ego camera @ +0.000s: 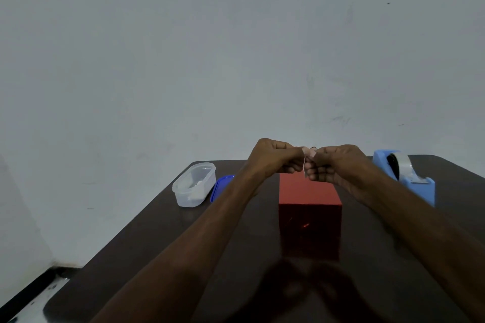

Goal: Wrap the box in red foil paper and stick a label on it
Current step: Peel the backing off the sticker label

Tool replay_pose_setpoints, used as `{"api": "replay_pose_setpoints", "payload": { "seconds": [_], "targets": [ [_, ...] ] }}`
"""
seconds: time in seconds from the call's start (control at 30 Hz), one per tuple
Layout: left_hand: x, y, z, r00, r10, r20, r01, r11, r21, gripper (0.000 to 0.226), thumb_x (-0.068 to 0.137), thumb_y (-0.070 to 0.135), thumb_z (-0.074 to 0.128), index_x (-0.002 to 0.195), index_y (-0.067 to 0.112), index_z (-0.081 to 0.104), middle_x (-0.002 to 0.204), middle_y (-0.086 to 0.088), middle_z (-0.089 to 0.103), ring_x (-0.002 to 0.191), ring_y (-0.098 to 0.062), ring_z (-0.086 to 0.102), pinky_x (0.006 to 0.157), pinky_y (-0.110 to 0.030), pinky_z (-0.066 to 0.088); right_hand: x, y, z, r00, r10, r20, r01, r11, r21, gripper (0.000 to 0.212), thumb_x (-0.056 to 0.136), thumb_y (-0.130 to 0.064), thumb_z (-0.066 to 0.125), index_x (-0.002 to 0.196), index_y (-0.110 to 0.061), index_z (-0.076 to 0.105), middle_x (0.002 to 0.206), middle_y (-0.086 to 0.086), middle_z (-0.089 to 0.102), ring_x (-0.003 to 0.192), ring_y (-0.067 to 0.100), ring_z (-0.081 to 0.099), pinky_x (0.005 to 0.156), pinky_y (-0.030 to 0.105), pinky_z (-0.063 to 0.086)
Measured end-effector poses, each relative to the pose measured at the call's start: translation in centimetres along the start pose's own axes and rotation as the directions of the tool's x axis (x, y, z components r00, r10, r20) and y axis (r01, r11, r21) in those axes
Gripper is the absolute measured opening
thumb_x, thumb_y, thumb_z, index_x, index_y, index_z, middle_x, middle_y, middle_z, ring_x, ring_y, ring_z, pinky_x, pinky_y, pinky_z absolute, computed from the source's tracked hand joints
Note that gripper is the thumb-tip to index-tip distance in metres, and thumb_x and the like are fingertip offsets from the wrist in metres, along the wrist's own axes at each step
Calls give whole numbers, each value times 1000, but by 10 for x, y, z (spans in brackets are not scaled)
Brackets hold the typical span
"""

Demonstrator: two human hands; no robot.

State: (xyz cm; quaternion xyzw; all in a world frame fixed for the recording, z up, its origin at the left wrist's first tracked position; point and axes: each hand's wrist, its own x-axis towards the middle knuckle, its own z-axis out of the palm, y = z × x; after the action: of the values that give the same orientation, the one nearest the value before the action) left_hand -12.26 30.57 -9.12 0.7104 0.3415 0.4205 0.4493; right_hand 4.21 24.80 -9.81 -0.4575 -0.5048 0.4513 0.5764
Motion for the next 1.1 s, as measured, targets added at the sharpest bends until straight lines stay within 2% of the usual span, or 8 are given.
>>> {"api": "replay_pose_setpoints", "payload": {
  "seconds": [0.23,0.5,0.67,0.87,1.0,1.1],
  "targets": [
    [-2,-9,1,998,-10,60,18,991,-129,40,89,31,72,94,-9,70,84,-15,71,80,-20,66,85,-33,55,-1,-3,-2,1000,-1,13,1,1000,11,18,92,-6,64,92,12,67,81,21,68,69,26,68,65,32,59],
    [-3,-10,3,998,12,60,-3,988,-156,29,90,26,70,92,-3,72,82,-10,71,78,-16,67,80,-28,55,-2,-7,1,999,34,0,-34,999,40,24,90,-11,67,94,13,66,78,22,68,68,28,68,62,32,59],
    [-3,-9,1,999,20,27,-17,992,-125,32,87,26,73,93,-6,72,88,-21,72,82,-22,69,81,-30,56,-3,-9,0,1000,24,-16,-24,1000,4,18,90,-6,65,92,12,67,81,24,69,71,29,69,63,33,59],
    [-1,-3,-2,1000,10,-17,-10,999,-32,21,87,20,73,88,-1,75,82,-12,75,77,-17,71,80,-31,59,-1,-10,-1,999,20,-42,-23,998,-61,13,90,-6,65,89,7,68,82,23,71,70,27,69,64,34,57],
    [0,-7,-24,997,-37,-68,43,994,96,22,87,19,72,90,-3,74,81,-10,76,73,-14,70,72,-24,58,-2,-11,-5,999,11,-31,-14,995,-100,14,90,-6,63,82,4,68,79,20,70,68,25,65,62,31,57],
    [-5,-18,-46,985,-108,-135,124,985,119,20,85,19,74,86,-2,75,79,-12,75,72,-16,70,68,-23,56,-4,-11,-6,999,36,-40,-41,991,-128,19,89,-7,62,70,0,64,73,18,66,62,22,61,61,31,54]
  ]
}}
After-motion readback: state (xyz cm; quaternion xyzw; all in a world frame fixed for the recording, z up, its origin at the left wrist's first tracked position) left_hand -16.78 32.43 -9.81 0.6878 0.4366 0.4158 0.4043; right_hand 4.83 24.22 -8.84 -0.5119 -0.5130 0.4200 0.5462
